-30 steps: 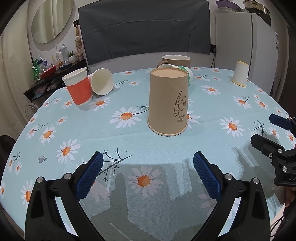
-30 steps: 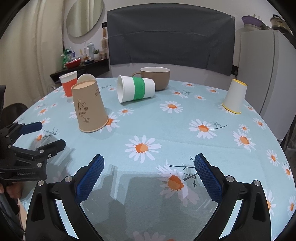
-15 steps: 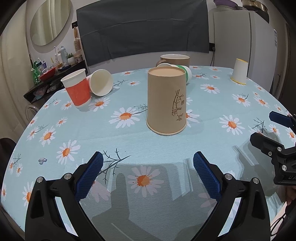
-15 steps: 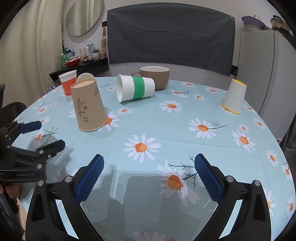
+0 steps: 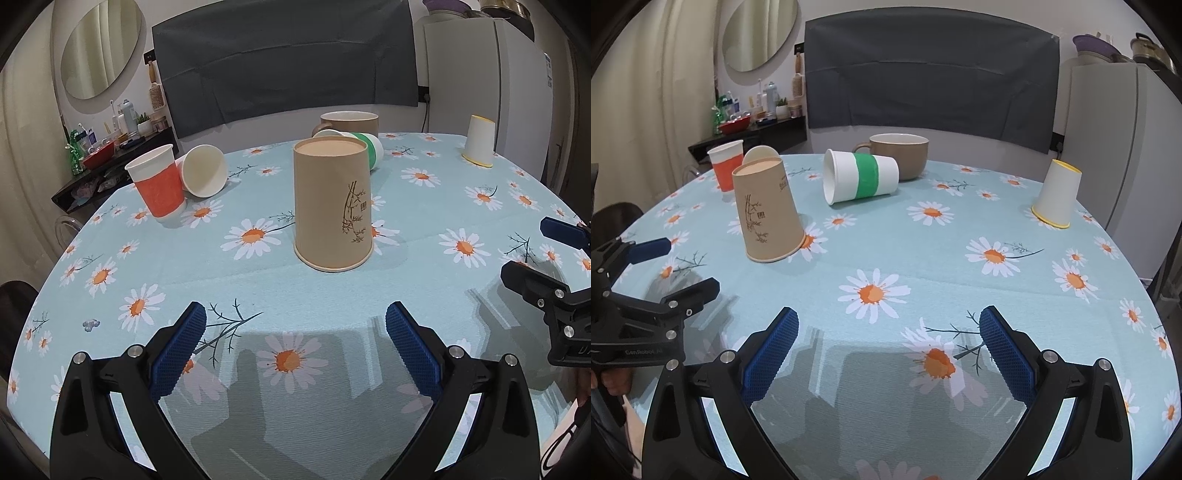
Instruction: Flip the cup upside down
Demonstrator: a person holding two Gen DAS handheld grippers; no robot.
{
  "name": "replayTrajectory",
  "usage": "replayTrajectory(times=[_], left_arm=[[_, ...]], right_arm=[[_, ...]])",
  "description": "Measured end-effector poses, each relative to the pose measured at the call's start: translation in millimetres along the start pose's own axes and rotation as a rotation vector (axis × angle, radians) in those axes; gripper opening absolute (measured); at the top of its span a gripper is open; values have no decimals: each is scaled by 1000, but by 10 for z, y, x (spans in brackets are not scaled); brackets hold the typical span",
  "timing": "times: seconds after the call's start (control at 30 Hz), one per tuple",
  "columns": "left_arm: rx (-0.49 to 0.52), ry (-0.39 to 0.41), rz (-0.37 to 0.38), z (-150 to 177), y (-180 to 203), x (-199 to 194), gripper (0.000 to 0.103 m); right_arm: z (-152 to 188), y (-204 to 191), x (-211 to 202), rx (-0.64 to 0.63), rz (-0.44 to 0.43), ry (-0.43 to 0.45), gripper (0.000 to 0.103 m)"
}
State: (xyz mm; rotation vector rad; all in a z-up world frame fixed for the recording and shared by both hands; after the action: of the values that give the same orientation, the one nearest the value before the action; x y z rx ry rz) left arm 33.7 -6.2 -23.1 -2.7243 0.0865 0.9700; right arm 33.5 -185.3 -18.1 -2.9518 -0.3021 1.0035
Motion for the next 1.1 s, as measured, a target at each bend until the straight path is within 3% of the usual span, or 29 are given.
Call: replayTrajectory(times=[1.1], left_arm=[[-24, -21, 38, -1, -44, 43, 96]], right_arm=[[0, 14, -11, 9, 4, 11, 95]])
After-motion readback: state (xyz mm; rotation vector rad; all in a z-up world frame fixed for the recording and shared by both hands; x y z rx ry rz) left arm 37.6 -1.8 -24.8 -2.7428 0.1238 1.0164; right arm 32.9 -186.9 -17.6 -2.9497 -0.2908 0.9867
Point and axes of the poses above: each gripper's, at about its wrist camera, not at the fingertips, and x roughly the way its jaws point, y to its right, z to its underside, the point moved 2 cm from there along x, roughly the way its jaws point, and after that the axes turned 6 degrees about x, right-handed, at the moved point
